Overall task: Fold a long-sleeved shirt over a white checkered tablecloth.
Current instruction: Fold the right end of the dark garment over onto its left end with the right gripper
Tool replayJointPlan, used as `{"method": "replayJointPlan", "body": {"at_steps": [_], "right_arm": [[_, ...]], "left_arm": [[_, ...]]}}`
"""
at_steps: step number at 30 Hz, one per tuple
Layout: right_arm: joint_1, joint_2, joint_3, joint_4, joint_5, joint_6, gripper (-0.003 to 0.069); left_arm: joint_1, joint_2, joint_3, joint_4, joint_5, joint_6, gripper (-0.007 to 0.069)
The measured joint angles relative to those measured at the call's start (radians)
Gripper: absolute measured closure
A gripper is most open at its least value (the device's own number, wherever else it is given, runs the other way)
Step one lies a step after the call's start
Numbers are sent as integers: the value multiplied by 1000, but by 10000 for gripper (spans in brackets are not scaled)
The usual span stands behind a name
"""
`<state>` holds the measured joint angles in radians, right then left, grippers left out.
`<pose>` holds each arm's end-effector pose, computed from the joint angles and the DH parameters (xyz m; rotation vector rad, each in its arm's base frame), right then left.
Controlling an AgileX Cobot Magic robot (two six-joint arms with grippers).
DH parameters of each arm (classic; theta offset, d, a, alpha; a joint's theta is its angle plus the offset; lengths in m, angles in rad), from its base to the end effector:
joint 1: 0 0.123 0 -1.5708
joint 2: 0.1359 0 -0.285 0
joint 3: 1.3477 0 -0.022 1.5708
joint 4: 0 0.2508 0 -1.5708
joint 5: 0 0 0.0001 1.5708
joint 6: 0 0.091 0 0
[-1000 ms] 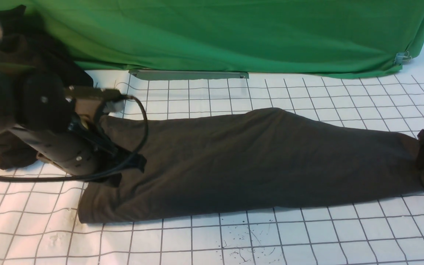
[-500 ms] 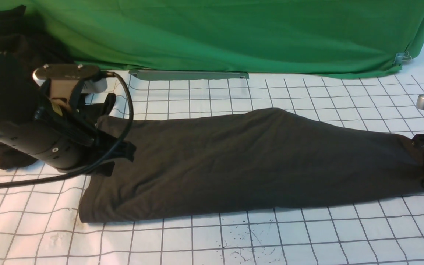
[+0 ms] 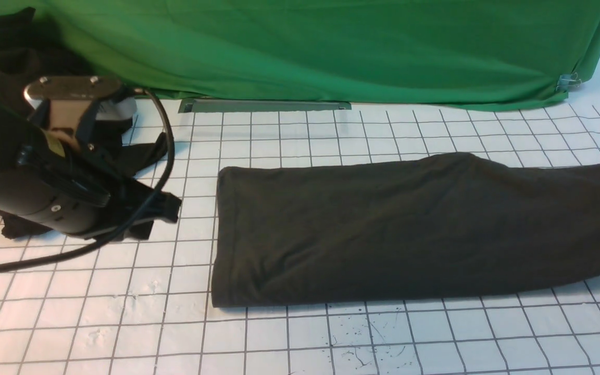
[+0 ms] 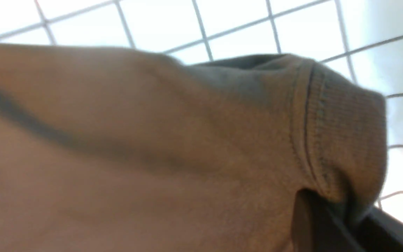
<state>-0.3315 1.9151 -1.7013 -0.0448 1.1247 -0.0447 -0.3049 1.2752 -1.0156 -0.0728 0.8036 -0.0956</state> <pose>0.3881 -0.1375 0.2796 0.3868 2.8057 -0.1459 0.2432 -0.0815 0.3078 0.2236 2.5518 -0.2414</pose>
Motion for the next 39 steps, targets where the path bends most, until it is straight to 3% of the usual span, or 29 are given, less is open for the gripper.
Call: {"method": "replayJointPlan", "body": {"at_steps": [6, 12, 14, 15, 16, 24, 33, 39], "right_arm": [[138, -46, -51, 26, 79, 20, 627], [397, -83, -59, 64, 87, 68, 627], [523, -83, -59, 95, 82, 93, 627], [533, -83, -59, 97, 82, 93, 627], [610, -82, -59, 104, 62, 112, 627], [885, -26, -59, 178, -100, 185, 627], [1020, 127, -59, 349, -294, 192, 627], [1066, 201, -59, 401, -376, 197, 606]], "left_arm": [[0, -3, 0, 1, -22, 0, 627], [0, -3, 3, 0, -26, 0, 627], [0, -3, 3, 0, -26, 0, 627], [0, -3, 3, 0, -26, 0, 627], [0, -3, 3, 0, -26, 0, 627], [0, -3, 3, -11, -50, -1, 627], [0, -3, 3, -14, -53, -1, 627], [0, -3, 3, -15, -53, -1, 627]]}}
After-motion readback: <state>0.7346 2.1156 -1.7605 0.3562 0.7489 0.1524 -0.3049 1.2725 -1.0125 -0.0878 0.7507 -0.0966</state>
